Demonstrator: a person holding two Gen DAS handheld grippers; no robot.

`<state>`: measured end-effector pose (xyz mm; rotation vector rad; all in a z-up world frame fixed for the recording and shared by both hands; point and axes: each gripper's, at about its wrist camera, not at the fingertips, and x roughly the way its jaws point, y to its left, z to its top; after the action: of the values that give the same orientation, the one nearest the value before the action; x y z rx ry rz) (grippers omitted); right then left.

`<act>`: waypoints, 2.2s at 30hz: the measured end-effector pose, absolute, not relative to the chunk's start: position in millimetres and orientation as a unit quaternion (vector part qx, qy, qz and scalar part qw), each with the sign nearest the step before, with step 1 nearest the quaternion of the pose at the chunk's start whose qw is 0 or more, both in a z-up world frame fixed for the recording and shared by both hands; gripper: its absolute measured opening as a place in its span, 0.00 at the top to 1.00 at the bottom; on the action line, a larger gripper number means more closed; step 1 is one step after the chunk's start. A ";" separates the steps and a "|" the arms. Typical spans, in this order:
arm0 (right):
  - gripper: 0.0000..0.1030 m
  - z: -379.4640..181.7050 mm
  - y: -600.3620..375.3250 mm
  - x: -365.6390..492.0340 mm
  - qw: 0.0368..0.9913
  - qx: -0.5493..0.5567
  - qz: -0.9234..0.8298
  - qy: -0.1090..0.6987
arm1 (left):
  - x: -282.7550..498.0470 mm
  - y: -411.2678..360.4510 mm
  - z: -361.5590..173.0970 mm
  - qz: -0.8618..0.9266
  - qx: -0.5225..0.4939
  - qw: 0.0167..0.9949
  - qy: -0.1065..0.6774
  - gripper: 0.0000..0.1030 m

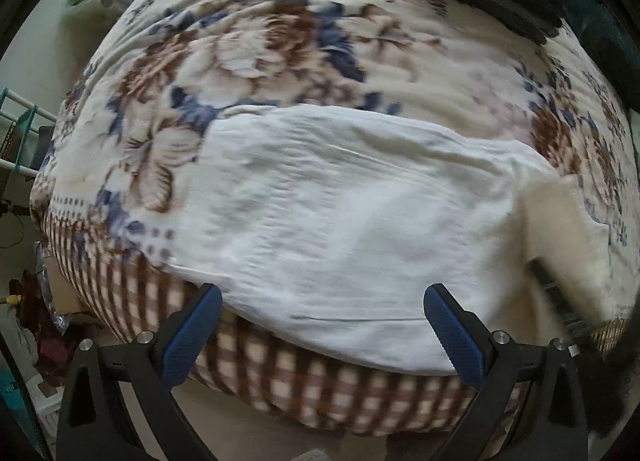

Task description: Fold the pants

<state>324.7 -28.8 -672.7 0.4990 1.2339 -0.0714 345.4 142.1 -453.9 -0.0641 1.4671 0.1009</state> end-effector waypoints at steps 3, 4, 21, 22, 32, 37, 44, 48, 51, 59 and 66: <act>0.76 -703.6 1.3 325.5 0.754 0.184 -0.020 0.630 | 345.1 150.7 -460.0 0.046 -0.056 0.734 0.675 0.00; 0.67 -706.4 1.4 324.4 0.750 0.189 -0.008 0.634 | 348.2 151.7 -460.9 0.042 -0.067 0.731 0.678 0.00; 0.10 -674.1 -200.2 285.4 0.688 0.367 -0.045 0.625 | 384.3 34.0 -541.8 -0.081 -0.083 0.654 0.748 0.73; 0.10 -677.5 -211.2 284.0 0.686 0.362 -0.054 0.629 | 380.3 30.1 -539.3 -0.089 -0.046 0.671 0.735 0.78; 0.10 -741.9 -221.8 272.7 0.612 0.207 -0.104 0.756 | 368.2 34.6 -515.8 -0.084 -0.004 0.678 0.730 0.60; 0.10 -738.0 -245.3 263.7 0.599 0.260 -0.106 0.750 | 336.9 34.1 -520.5 -0.095 0.040 0.669 0.736 0.49; 0.10 -688.5 -262.6 280.8 0.634 0.281 -0.089 0.715 | 332.7 86.8 -481.0 -0.056 -0.138 0.707 0.692 0.49; 0.10 -679.6 -237.7 305.3 0.647 0.244 -0.071 0.719 | 324.0 154.3 -465.5 -0.015 -0.267 0.722 0.638 0.00; 0.10 -681.8 -210.3 318.5 0.642 0.221 -0.064 0.732 | 316.5 204.2 -467.2 0.049 -0.325 0.721 0.610 0.00; 0.10 -680.7 -140.8 335.1 0.660 0.123 -0.092 0.735 | 257.1 290.1 -524.6 0.159 -0.517 0.650 0.533 0.00; 0.10 -687.2 -108.5 346.6 0.655 0.076 -0.089 0.747 | 274.4 292.9 -543.7 0.142 -0.568 0.649 0.485 0.28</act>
<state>346.6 -108.5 -687.2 0.1727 1.6935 -0.2009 274.4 292.9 -543.7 -1.2899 1.1032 0.3234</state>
